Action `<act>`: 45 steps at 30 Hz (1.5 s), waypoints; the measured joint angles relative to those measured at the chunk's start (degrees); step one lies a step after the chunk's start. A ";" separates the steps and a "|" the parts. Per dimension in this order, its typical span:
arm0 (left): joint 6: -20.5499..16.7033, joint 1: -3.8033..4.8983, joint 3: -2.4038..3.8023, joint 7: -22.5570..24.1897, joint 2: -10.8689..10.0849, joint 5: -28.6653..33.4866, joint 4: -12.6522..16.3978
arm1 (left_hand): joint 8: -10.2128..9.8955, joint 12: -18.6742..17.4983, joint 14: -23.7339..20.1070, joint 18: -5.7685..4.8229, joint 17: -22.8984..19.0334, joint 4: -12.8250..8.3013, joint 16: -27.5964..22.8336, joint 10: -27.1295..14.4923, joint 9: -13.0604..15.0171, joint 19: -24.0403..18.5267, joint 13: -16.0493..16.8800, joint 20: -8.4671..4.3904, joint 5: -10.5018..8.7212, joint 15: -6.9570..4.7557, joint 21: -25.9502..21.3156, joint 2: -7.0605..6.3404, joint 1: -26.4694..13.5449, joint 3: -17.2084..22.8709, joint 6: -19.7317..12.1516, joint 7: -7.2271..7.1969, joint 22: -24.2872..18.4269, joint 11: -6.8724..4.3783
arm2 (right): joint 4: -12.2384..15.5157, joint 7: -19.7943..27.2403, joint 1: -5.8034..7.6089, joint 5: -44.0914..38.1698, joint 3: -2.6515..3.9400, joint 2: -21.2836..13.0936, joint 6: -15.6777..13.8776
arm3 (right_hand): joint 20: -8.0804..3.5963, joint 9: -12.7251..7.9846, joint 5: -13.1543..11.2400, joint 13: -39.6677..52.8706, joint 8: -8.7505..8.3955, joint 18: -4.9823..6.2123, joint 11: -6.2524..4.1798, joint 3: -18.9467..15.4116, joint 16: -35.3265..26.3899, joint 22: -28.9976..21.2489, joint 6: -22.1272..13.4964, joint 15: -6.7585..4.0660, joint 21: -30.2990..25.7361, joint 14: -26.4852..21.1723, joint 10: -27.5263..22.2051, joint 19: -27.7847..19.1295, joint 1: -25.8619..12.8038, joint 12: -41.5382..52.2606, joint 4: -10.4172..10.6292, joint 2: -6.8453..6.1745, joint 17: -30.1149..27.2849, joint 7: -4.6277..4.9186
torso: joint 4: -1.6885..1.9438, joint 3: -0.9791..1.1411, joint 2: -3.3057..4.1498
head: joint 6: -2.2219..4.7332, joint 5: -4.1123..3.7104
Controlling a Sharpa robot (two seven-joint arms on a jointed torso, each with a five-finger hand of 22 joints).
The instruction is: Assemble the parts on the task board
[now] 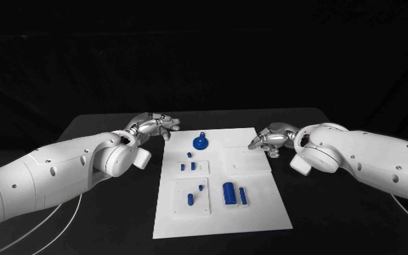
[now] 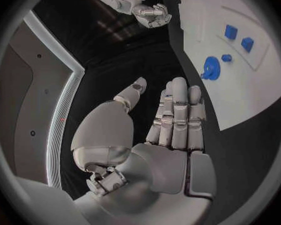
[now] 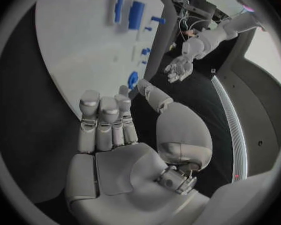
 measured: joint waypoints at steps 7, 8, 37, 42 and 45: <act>-0.97 1.06 0.02 1.37 1.40 3.22 -5.16 | 0.28 0.00 -2.82 -0.04 -1.55 -0.64 -4.46 0.42 -0.15 -1.35 0.00 0.18 0.00 0.67 -1.71 -0.03 0.49 0.65 0.00 0.00 -0.10 0.41 | -14.26 9.36 -0.07 7.35 0.74 7.16 -4.05 | 2.31 0.54 3.62 -4.41 -0.77 0.00 1.43 -0.93 -8.04 -2.94 -3.77 1.79 -7.16 -5.88 -6.03 -6.93 1.25 -6.36 -1.59 1.25 -4.22 2.12 | 0.04 -0.27 -0.47 | 2.52 -0.04; -1.08 1.15 0.05 1.59 1.61 3.63 -5.85 | 0.32 0.01 -4.78 -0.05 -2.66 -0.88 -7.15 0.55 -0.18 -3.05 -0.02 0.44 0.00 1.22 -3.14 -0.03 0.49 0.89 0.01 0.00 -0.62 0.69 | -15.85 10.29 -0.22 8.17 1.04 7.93 -4.35 | 3.06 0.70 3.82 -6.11 -0.77 -0.01 1.81 -1.11 -10.19 -3.85 -4.33 2.18 -9.30 -7.34 -7.19 -8.65 1.56 -8.24 -1.77 1.57 -5.43 2.51 | 0.04 -0.34 -0.56 | 2.78 -0.02; -2.10 1.11 0.29 6.66 7.99 10.90 -16.97 | -9.57 -3.39 -46.59 -2.23 -14.31 5.42 -48.06 -44.17 -14.99 -36.16 -7.01 8.22 -1.51 5.30 -32.54 1.69 -29.60 -13.25 -29.33 -7.04 -16.62 -2.21 | -27.04 21.73 -6.60 19.80 7.31 14.12 -4.10 | 8.37 -18.81 -2.95 -60.01 -8.35 -8.53 5.17 -21.60 -58.90 -48.49 -36.11 11.21 -51.64 -51.05 -42.23 -51.96 -24.74 -52.40 6.70 6.76 -45.45 -0.48 | 0.36 -0.68 -2.06 | 5.89 0.73; -3.52 -0.05 1.13 6.75 7.09 10.90 -12.98 | -13.39 -4.39 -56.47 -2.21 -16.67 9.07 -56.11 -58.55 -22.51 -42.35 -8.12 6.61 -2.32 2.85 -40.44 3.66 -45.29 -20.52 -40.54 -8.76 -45.71 -3.87 | -23.10 21.95 -7.01 20.56 7.33 12.89 -5.61 | 5.27 -27.88 -6.68 -64.52 -11.41 -10.70 2.58 -29.71 -63.90 -63.74 -49.27 8.77 -56.65 -64.35 -57.39 -61.05 -39.28 -54.66 11.32 7.61 -53.72 -3.10 | 0.97 -0.57 -2.10 | 4.50 0.05; -5.55 -1.31 1.90 7.10 6.11 10.89 -8.95 | -14.40 -4.62 -59.05 -2.21 -17.29 10.00 -58.21 -62.34 -24.47 -43.99 -8.41 6.23 -2.57 2.22 -42.51 4.17 -49.44 -22.45 -43.46 -9.22 -54.45 -4.30 | -18.97 22.56 -7.53 21.55 7.33 11.74 -7.56 | 4.48 -30.26 -7.62 -65.69 -12.20 -11.14 1.89 -31.84 -65.21 -67.75 -52.69 8.13 -57.98 -67.84 -61.35 -63.46 -43.11 -55.22 12.52 7.84 -55.87 -3.79 | 1.36 -0.47 -2.14 | 3.70 -0.32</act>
